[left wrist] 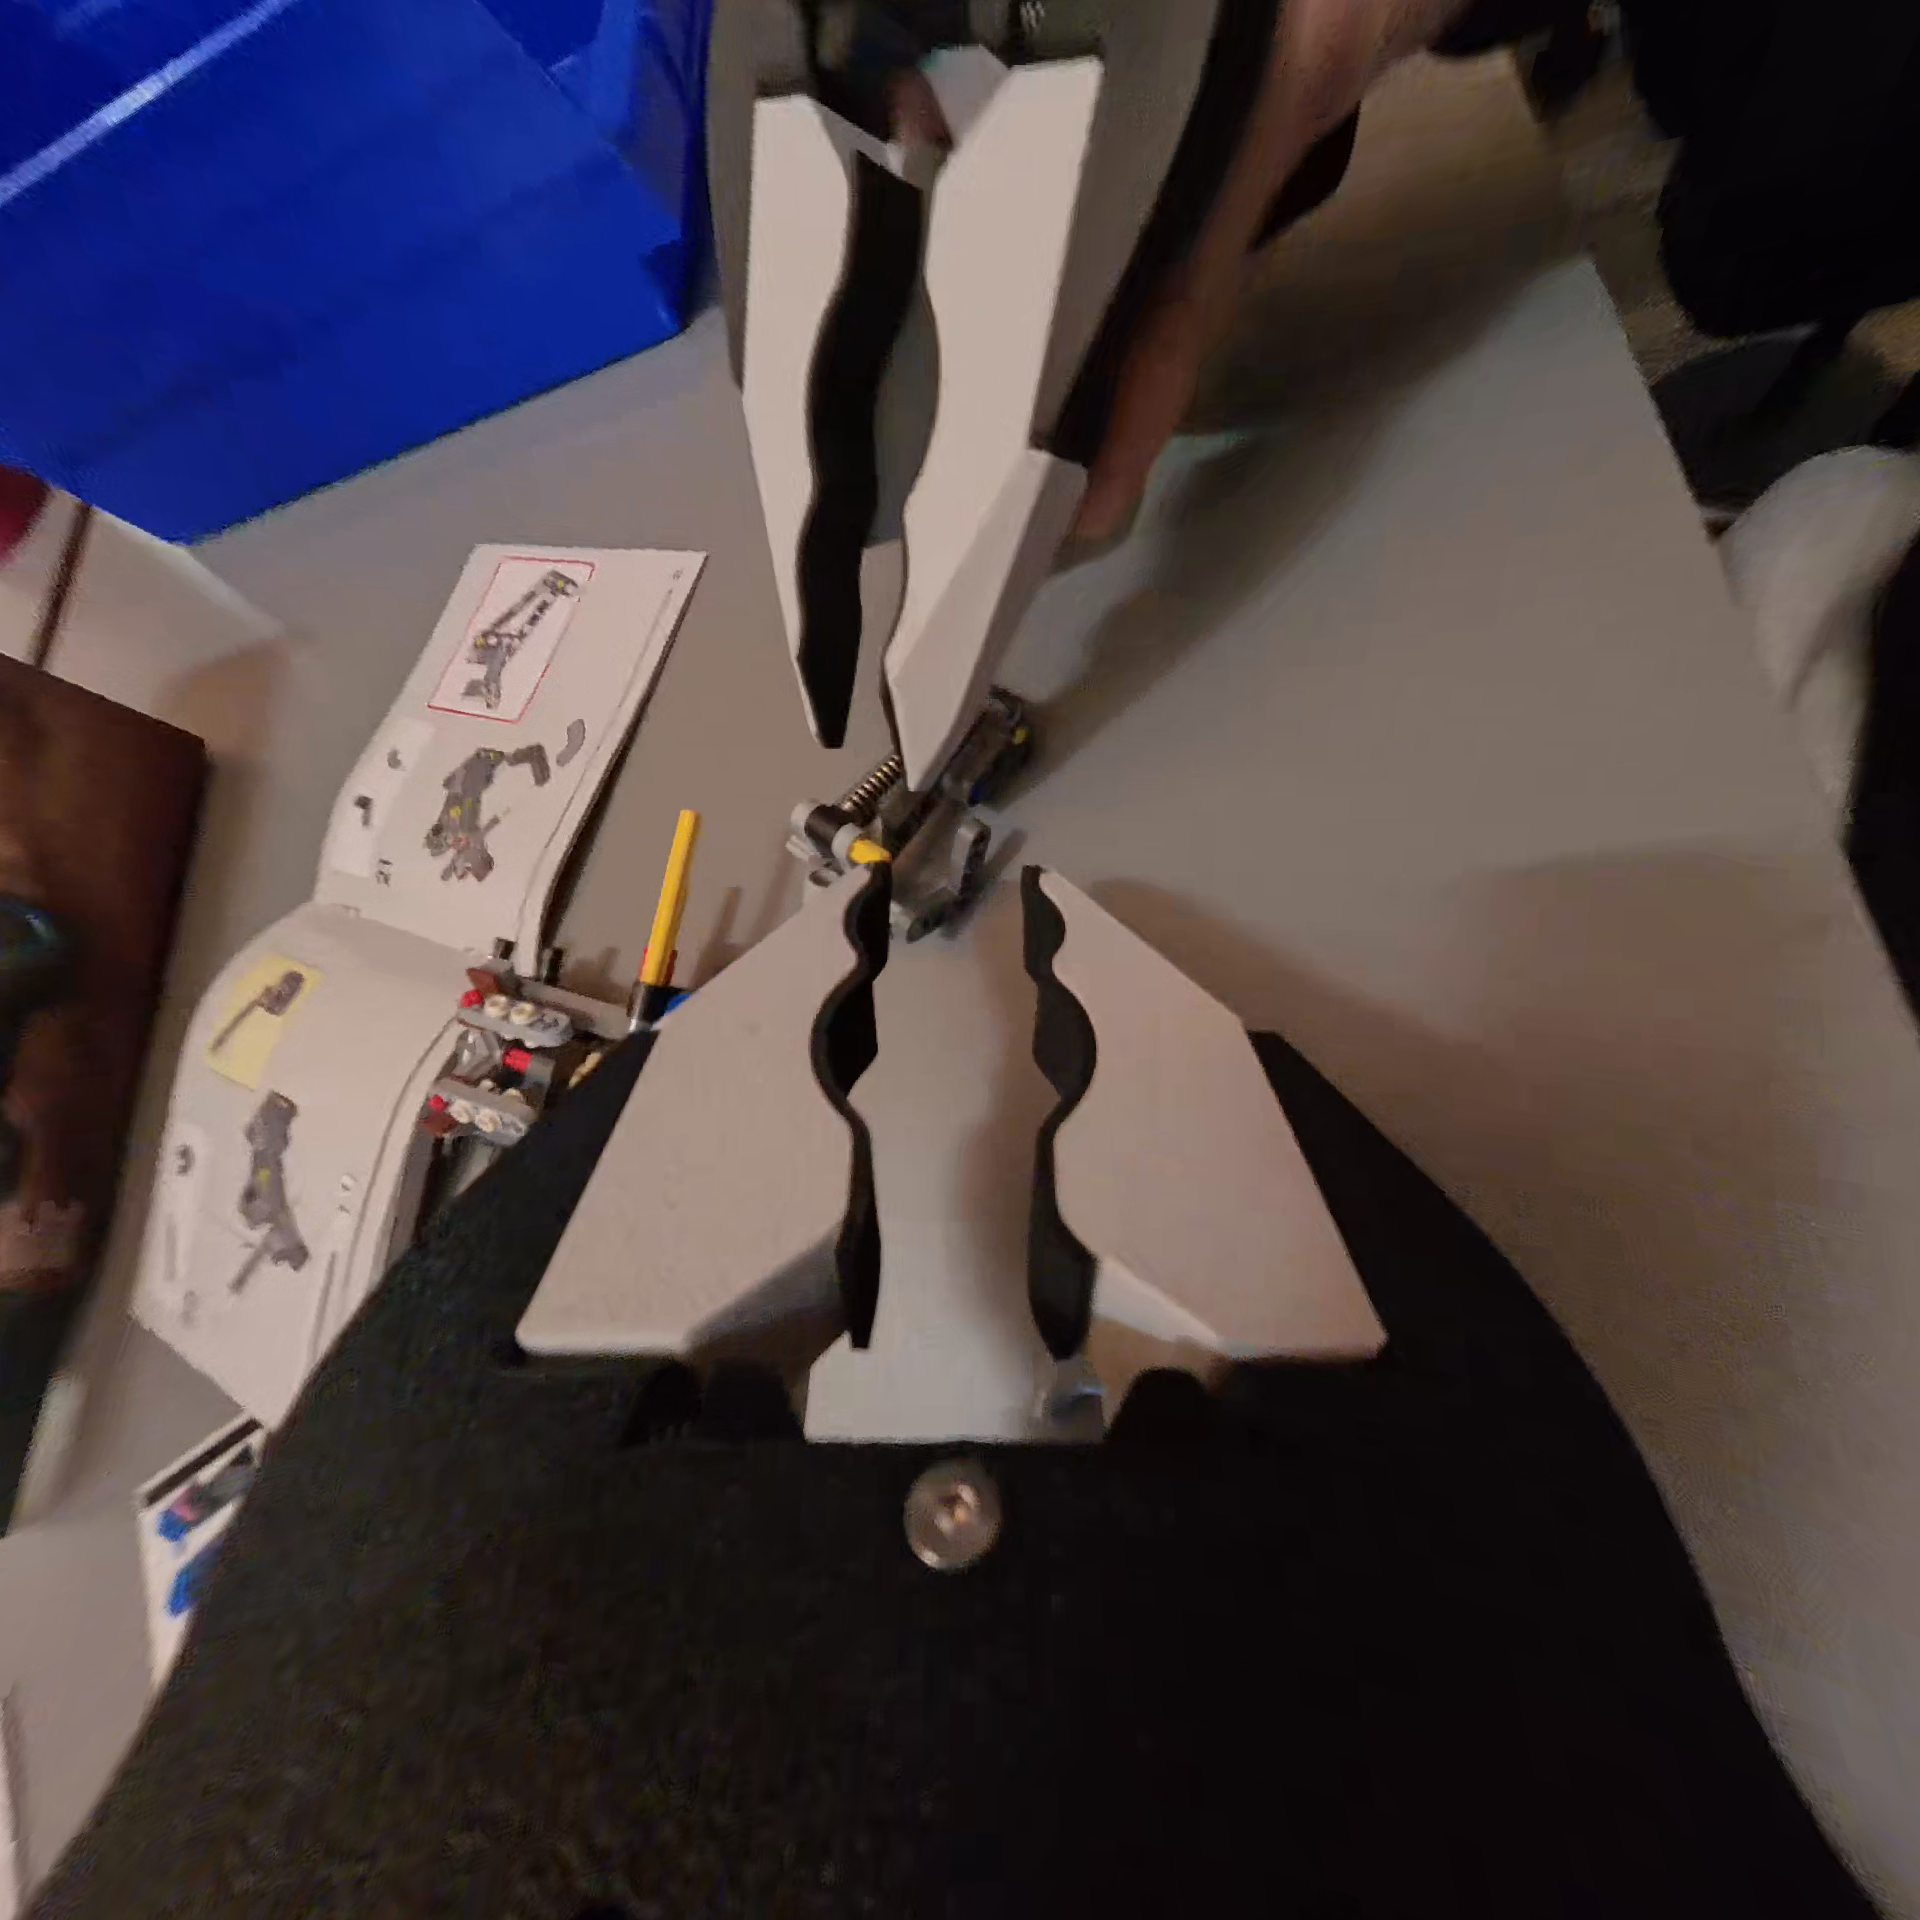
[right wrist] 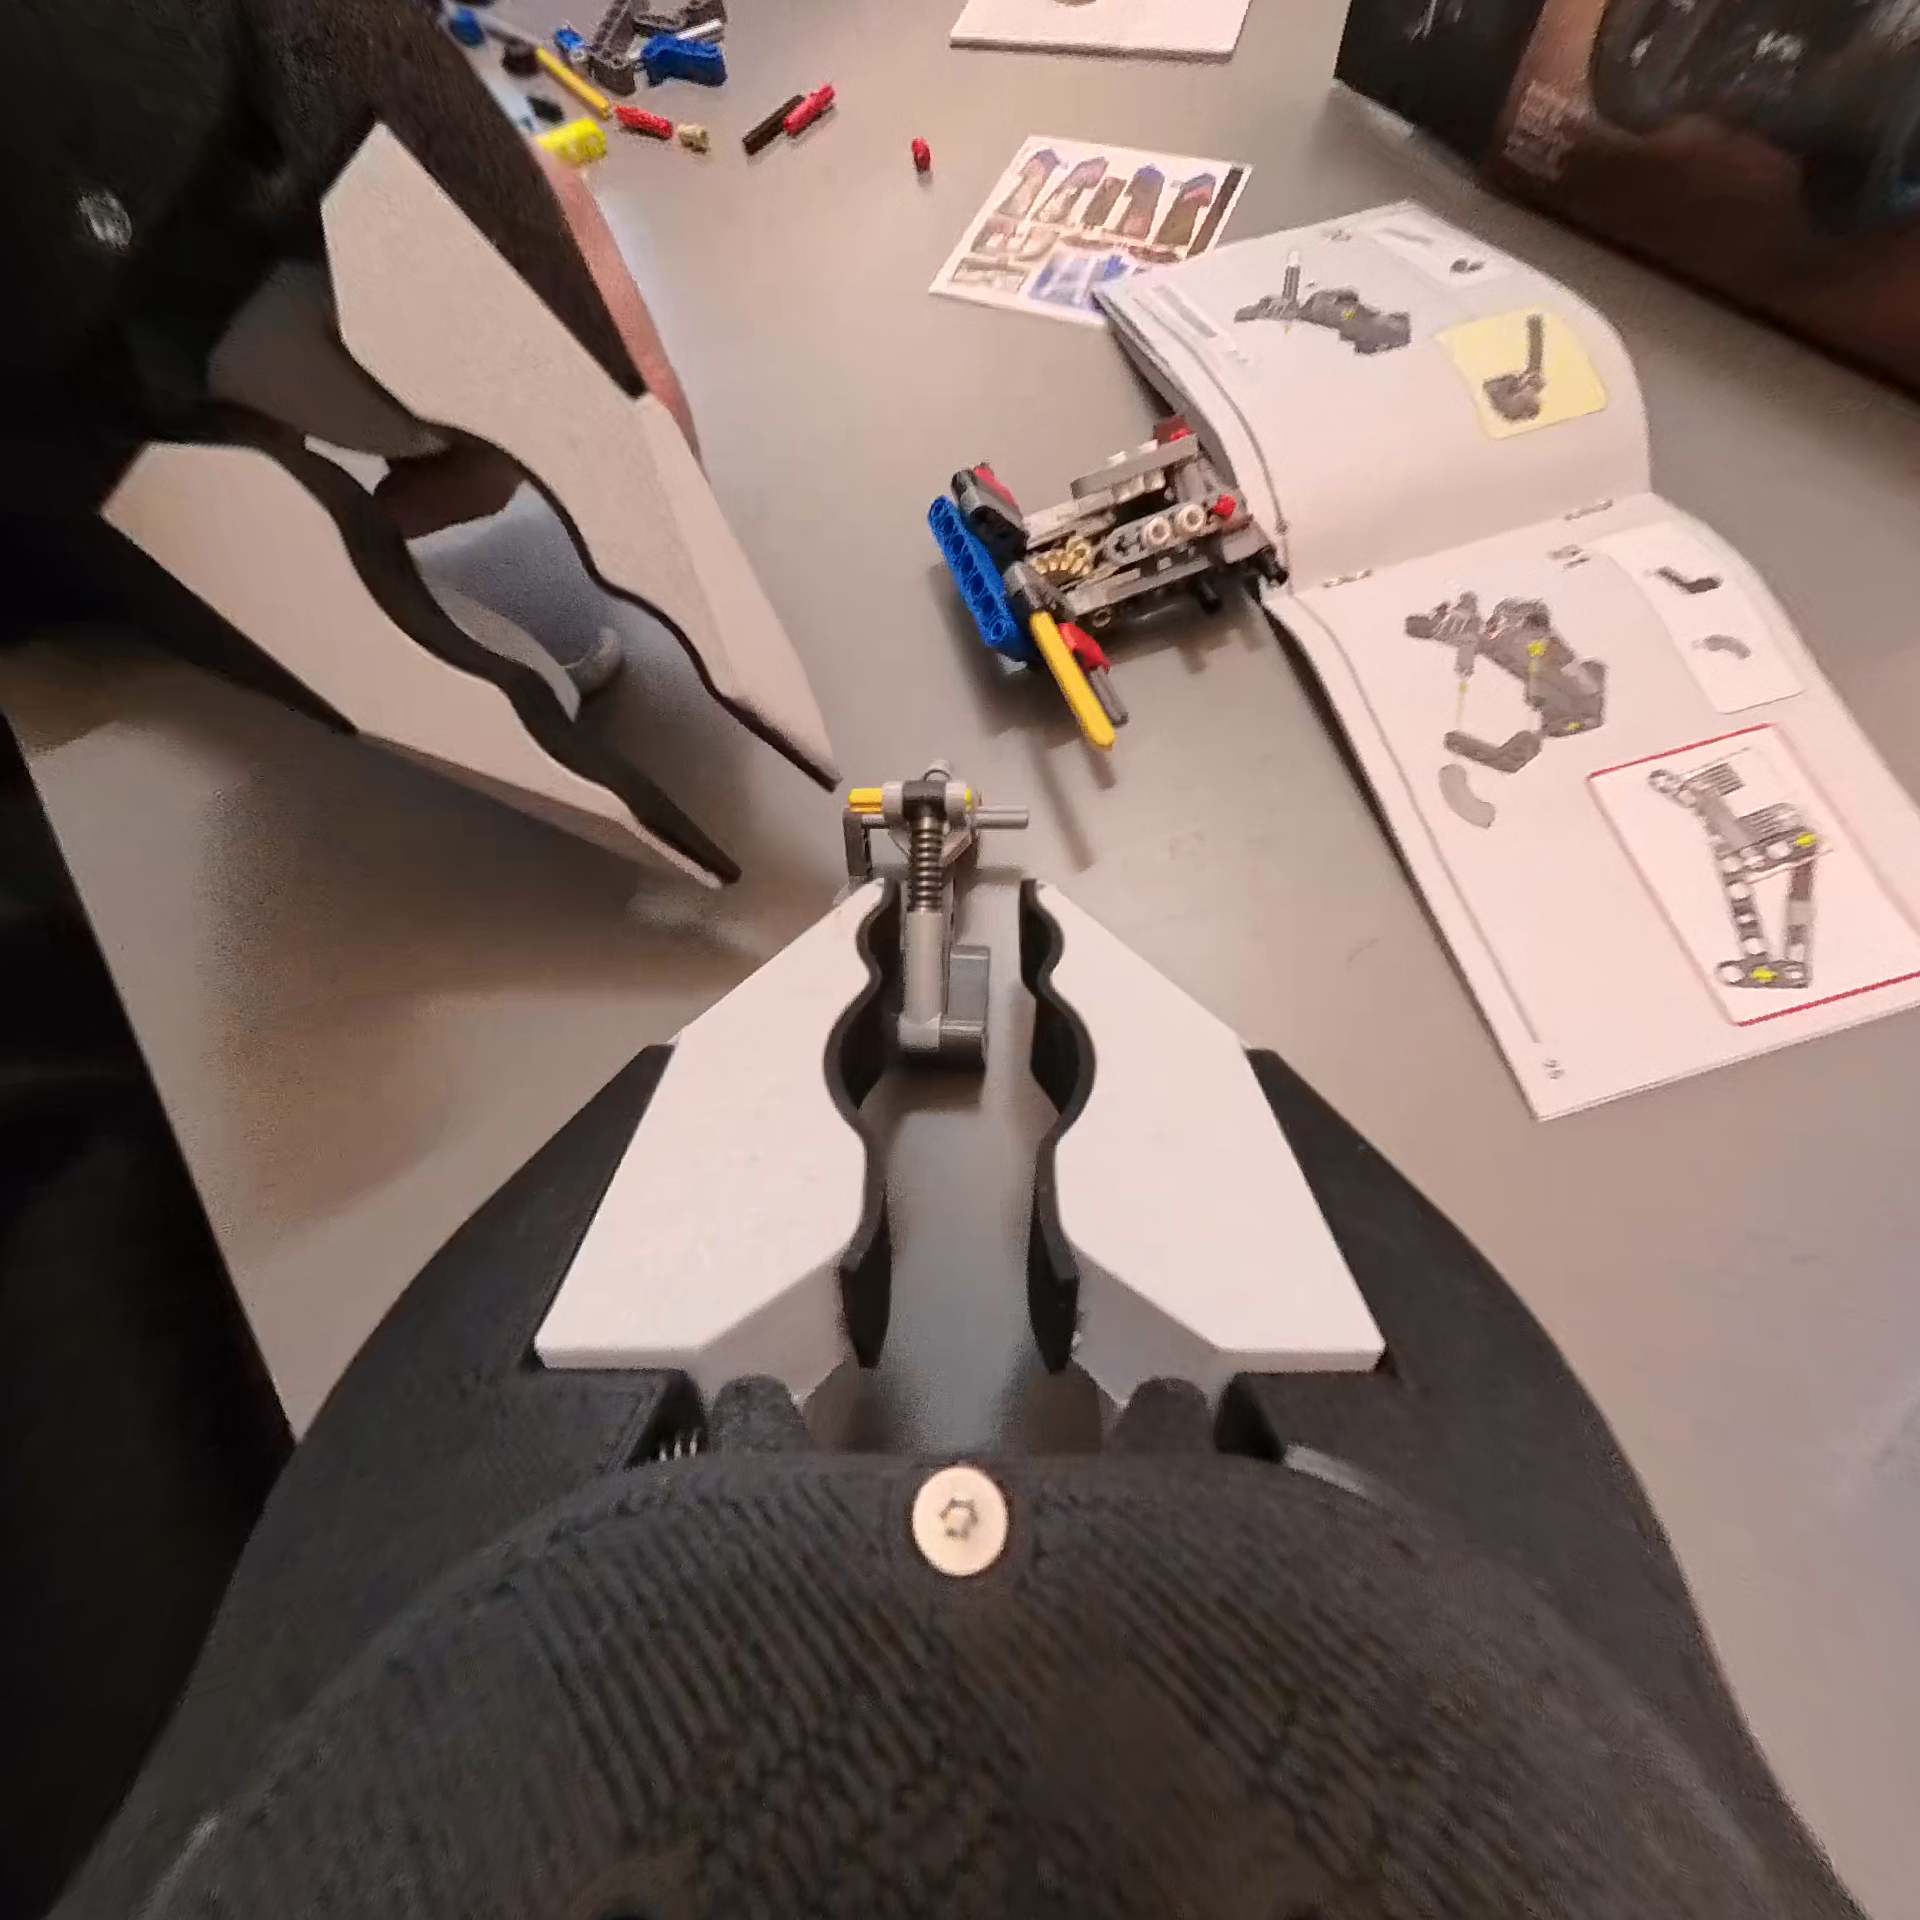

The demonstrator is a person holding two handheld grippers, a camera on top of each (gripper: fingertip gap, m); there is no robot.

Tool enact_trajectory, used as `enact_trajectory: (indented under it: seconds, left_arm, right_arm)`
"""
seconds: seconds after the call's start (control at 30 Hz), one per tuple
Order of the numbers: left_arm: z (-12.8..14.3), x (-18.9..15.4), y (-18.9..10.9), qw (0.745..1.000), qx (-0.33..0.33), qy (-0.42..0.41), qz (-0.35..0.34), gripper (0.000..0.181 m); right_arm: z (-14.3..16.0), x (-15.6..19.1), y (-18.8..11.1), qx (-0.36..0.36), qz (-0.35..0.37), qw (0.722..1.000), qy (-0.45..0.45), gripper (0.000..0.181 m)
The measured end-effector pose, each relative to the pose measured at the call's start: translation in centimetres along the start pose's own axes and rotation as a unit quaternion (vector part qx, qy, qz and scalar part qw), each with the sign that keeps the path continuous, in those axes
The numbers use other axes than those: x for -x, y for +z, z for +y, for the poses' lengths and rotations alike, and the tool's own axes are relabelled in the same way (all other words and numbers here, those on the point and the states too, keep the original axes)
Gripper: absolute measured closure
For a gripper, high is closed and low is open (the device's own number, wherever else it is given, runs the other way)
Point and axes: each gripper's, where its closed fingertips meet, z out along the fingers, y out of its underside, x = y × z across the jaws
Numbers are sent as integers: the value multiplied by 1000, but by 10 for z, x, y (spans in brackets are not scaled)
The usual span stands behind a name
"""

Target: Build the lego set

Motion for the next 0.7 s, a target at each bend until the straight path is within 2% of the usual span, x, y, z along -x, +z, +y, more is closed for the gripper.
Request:
enact_trajectory:
  seconds: [0.03, 0.13, 0.2, 0.27, 0.33, 0.43, 0.57, 0.7]
  left_arm:
    - [-1, 1, 0, 1000, -3, 16, -12, 158]
    - [-6, 6, -3, 997, -9, 56, -46, 158]
    - [-1, 9, -4, 994, 11, 86, -61, 158]
    - [10, 19, -4, 989, 44, 110, -89, 158]
    - [10, 19, -3, 988, 41, 123, -89, 157]
    - [4, 13, 1, 987, 25, 140, -78, 155]
    - [16, 24, 6, 974, 73, 180, -115, 151]
    - [8, 25, 5, 971, 48, 194, -133, 152]
  right_arm:
    - [-3, -1, -1, 0, 8, 1000, -12, 162]
    - [3, 0, 5, 40, 14, 998, -54, 162]
    - [11, 2, 10, 65, 8, 995, -69, 166]
    - [12, 1, 11, 64, 15, 995, -78, 176]
    - [10, -1, 10, 54, 24, 995, -80, 176]
    - [6, 1, 8, 28, 7, 998, -52, 176]
    - [6, 5, 4, 4, -38, 999, 4, 176]
    - [0, 11, 3, -35, -91, 993, 62, 176]
